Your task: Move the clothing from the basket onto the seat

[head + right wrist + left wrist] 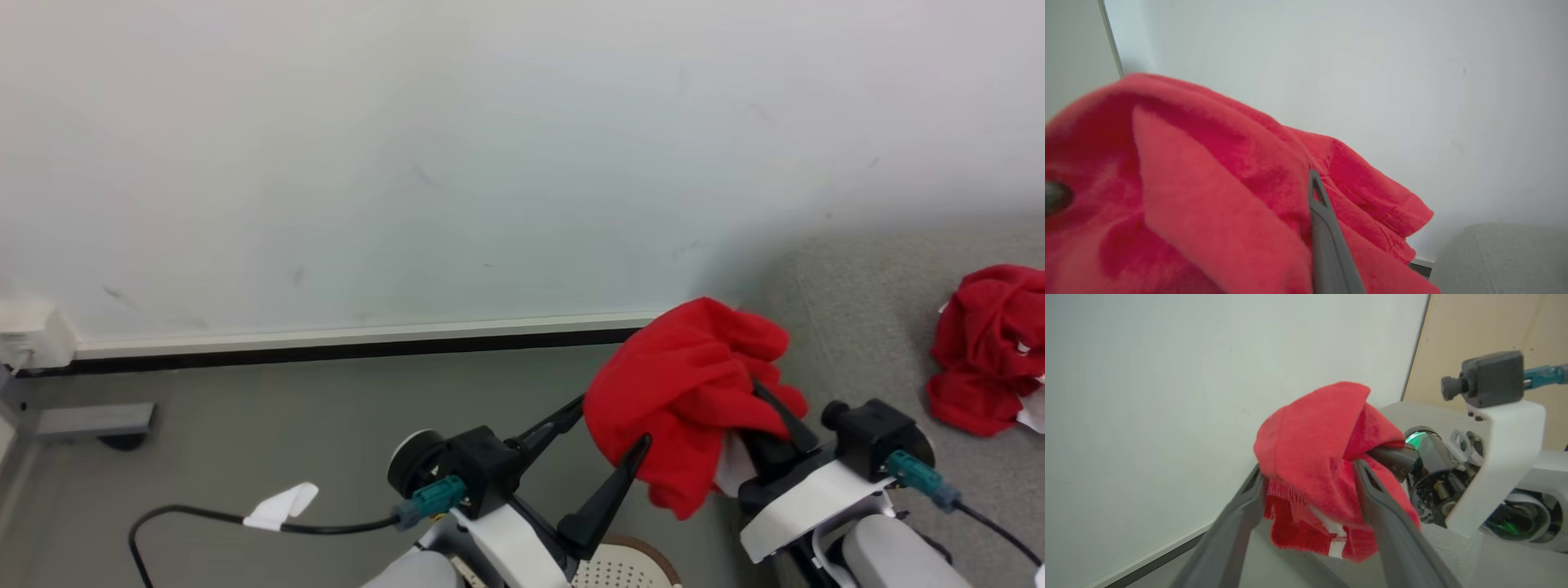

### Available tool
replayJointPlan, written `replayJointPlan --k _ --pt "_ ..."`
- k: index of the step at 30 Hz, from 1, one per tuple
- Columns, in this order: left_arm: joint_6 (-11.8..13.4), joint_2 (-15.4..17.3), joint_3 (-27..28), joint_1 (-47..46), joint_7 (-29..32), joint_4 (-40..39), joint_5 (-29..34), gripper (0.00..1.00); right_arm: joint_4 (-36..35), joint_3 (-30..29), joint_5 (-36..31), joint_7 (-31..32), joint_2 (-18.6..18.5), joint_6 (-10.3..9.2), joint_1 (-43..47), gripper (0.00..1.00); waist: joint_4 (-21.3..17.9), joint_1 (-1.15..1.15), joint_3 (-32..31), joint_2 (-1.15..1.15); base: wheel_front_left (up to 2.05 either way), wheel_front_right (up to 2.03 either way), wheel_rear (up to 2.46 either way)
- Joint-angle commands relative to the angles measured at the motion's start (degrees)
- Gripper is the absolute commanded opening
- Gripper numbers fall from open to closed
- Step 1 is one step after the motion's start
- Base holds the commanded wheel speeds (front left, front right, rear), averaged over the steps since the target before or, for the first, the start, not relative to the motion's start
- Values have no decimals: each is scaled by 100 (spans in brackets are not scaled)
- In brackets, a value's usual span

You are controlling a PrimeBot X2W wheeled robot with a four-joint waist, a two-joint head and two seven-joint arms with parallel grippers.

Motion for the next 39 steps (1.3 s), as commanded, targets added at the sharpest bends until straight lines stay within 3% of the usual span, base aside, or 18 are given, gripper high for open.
replayJointPlan --k 1,18,31,39 --pt "12 2 -19 92 -4 16 -9 100 -68 -109 -39 -18 -91 -13 49 0 -117 0 17 0 0 0 0" --pt "41 -14 1 21 -234 156 147 100 -598 -768 -313 -18 -509 -13 223 0 -1236 0 199 0 0 0 0" --pt "6 -69 94 -31 -344 385 335 100 -916 -1053 -416 -18 -544 -13 353 0 -2144 0 500 0 0 0 0" --pt "-107 -130 145 -135 -357 486 498 100 -1060 -1296 -471 -18 -561 -13 424 0 -2411 0 741 0 0 0 0"
